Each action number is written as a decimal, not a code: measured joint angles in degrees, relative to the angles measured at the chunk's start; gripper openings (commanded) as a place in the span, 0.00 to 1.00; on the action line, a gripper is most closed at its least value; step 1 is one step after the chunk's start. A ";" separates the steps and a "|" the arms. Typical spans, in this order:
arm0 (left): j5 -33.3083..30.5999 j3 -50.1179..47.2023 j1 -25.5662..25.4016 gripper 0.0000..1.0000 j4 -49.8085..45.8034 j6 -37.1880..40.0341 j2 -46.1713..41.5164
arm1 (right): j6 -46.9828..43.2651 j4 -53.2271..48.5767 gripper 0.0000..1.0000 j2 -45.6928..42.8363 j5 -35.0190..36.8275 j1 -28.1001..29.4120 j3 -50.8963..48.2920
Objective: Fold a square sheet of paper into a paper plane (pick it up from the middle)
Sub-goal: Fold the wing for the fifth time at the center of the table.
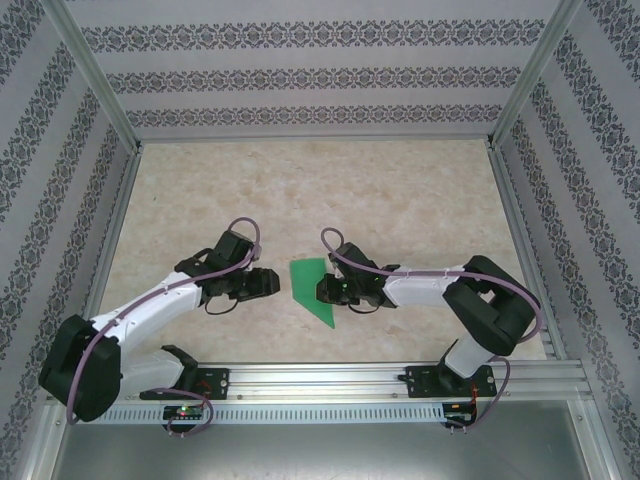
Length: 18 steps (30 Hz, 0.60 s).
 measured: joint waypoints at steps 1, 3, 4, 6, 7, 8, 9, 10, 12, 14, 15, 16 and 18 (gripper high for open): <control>0.02 0.59 -0.70 0.52 0.04 0.00 1.01 | 0.15 1.33 0.14 0.39 -0.46 -0.35 -0.81; 0.00 1.86 -2.34 0.52 0.13 -0.02 3.08 | 0.57 5.18 0.15 0.66 -1.92 -1.18 -2.27; 0.04 2.43 -3.17 0.53 0.24 -0.02 4.09 | 1.07 7.39 0.16 0.92 -2.69 -1.53 -3.13; 0.37 3.15 -4.24 0.53 0.94 -0.31 5.86 | 2.21 11.69 0.16 1.20 -4.07 -2.08 -4.85; 0.57 3.30 -4.48 0.53 1.42 -0.72 6.75 | 2.99 13.79 0.16 1.33 -4.81 -2.40 -5.75; 0.79 3.30 -4.66 0.54 1.97 -1.18 7.50 | 3.65 15.74 0.16 1.46 -5.46 -2.69 -6.58; 1.05 3.30 -4.68 0.54 2.36 -1.62 8.09 | 4.31 17.22 0.16 1.57 -5.90 -2.82 -7.19; 1.33 3.30 -4.70 0.54 3.02 -2.25 8.79 | 4.94 18.64 0.16 1.68 -6.25 -3.02 -7.78; 1.53 3.30 -4.74 0.54 4.31 -3.37 9.97 | 5.95 20.87 0.16 1.84 -6.69 -3.23 -8.70; 1.75 3.30 -4.76 0.54 5.88 -4.72 11.17 | 6.69 22.47 0.16 1.90 -6.86 -3.39 -9.40; 1.88 3.30 -4.79 0.54 6.67 -5.31 11.63 | 6.86 22.99 0.16 1.99 -6.88 -3.39 -9.60; 2.10 3.30 -4.79 0.53 7.74 -5.95 12.22 | 7.15 23.39 0.16 1.99 -6.88 -3.41 -9.77; 2.62 3.30 -4.79 0.52 9.66 -7.10 13.42 | 7.58 24.00 0.17 2.10 -6.88 -3.45 -10.03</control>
